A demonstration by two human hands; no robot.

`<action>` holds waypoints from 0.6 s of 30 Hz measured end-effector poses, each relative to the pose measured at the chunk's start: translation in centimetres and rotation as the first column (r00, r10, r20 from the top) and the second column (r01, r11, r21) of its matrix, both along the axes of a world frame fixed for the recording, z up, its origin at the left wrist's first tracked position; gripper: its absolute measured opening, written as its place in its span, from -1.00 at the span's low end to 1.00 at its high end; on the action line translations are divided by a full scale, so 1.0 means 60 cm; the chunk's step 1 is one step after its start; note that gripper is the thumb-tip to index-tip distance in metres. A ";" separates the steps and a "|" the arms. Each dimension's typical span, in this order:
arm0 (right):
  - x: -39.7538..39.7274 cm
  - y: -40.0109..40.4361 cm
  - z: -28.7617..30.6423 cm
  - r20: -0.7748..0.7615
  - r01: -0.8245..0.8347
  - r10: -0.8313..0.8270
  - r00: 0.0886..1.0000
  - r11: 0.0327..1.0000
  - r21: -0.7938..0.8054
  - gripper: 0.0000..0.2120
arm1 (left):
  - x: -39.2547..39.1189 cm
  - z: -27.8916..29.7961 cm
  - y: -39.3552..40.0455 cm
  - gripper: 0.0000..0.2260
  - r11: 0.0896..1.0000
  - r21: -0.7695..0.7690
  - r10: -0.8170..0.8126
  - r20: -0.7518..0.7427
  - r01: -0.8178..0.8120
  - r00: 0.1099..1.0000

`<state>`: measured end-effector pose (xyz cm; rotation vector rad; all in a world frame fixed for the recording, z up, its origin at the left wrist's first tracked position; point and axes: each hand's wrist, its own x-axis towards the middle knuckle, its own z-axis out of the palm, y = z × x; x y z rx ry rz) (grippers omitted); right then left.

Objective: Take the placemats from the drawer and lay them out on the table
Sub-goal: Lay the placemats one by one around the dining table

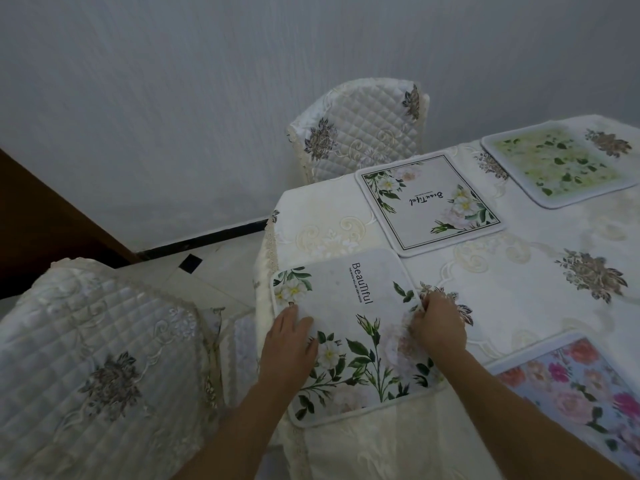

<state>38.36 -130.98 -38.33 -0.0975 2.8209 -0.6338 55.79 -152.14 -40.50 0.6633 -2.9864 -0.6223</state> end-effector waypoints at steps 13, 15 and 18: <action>0.003 0.007 -0.004 -0.031 -0.003 0.003 1.000 1.000 0.000 -0.88 | 0.008 -0.003 0.011 -0.61 0.999 -0.042 -0.015 0.009 0.015 1.000; 0.005 0.009 -0.005 -0.024 0.002 -0.002 1.000 1.000 -0.007 -0.90 | 0.010 -0.003 0.011 -0.62 0.998 -0.052 -0.017 0.010 0.018 1.000; 0.008 0.015 -0.005 -0.007 -0.010 0.010 1.000 1.000 0.002 -0.92 | 0.016 -0.002 0.015 -0.61 0.998 -0.064 -0.024 0.014 0.024 1.000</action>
